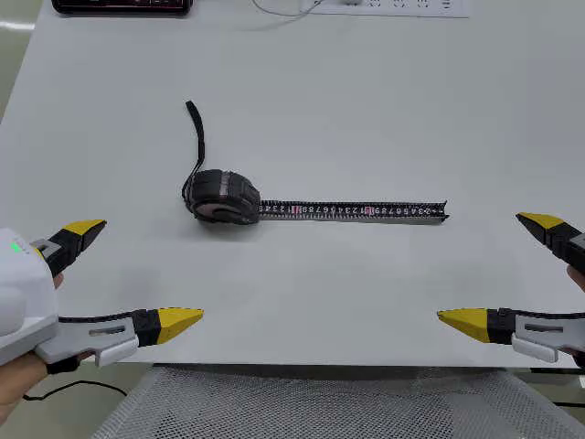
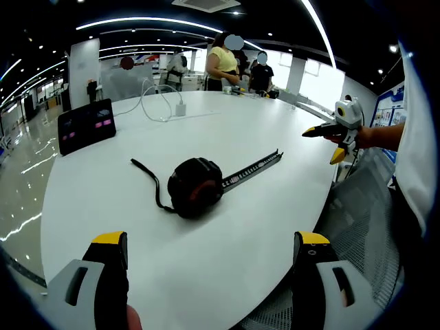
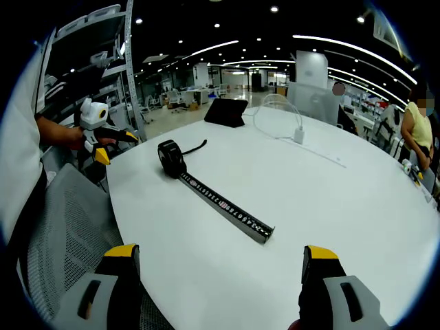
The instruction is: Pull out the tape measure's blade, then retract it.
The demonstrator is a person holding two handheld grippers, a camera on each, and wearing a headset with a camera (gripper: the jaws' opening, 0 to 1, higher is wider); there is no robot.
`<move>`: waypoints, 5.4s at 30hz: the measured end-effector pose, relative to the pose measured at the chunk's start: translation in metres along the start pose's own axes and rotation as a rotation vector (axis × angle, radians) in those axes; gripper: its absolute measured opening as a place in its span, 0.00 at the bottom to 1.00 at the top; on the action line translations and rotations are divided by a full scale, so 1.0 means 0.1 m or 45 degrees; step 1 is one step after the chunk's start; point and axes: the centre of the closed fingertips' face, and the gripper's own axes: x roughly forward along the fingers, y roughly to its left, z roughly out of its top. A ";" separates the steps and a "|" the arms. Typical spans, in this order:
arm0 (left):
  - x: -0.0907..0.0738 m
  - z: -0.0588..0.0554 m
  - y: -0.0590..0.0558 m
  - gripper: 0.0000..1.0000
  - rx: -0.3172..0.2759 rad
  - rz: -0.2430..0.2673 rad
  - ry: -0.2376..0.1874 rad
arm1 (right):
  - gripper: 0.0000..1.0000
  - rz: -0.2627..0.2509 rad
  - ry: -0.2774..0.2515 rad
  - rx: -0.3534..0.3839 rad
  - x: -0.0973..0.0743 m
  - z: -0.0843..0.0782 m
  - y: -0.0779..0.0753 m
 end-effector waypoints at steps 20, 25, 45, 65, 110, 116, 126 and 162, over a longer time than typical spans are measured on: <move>0.24 0.09 -0.12 0.99 -0.052 -0.011 -0.012 | 0.97 0.004 -0.003 0.002 0.00 -0.01 -0.01; 0.32 0.11 -0.14 0.99 -0.057 -0.017 -0.008 | 0.97 0.003 -0.005 0.003 0.00 0.00 -0.03; 0.58 0.22 -0.18 0.98 -0.096 -0.027 -0.029 | 0.96 0.000 -0.023 0.018 0.00 0.03 -0.06; 0.84 0.30 -0.13 0.96 -0.226 -0.012 -0.065 | 0.93 0.002 -0.032 0.040 0.01 0.02 -0.11; 1.02 0.34 -0.02 0.82 -0.345 0.207 -0.076 | 0.67 0.064 0.119 -0.152 0.13 -0.06 -0.41; 1.05 0.34 0.02 0.81 -0.380 0.252 -0.076 | 0.63 0.098 0.176 -0.218 0.18 -0.09 -0.48; 1.07 0.34 0.07 0.78 -0.413 0.301 -0.073 | 0.54 0.162 0.257 -0.306 0.30 -0.10 -0.56; 1.13 0.29 0.25 0.65 -0.521 0.517 -0.067 | 0.41 0.344 0.428 -0.536 0.72 -0.10 -0.61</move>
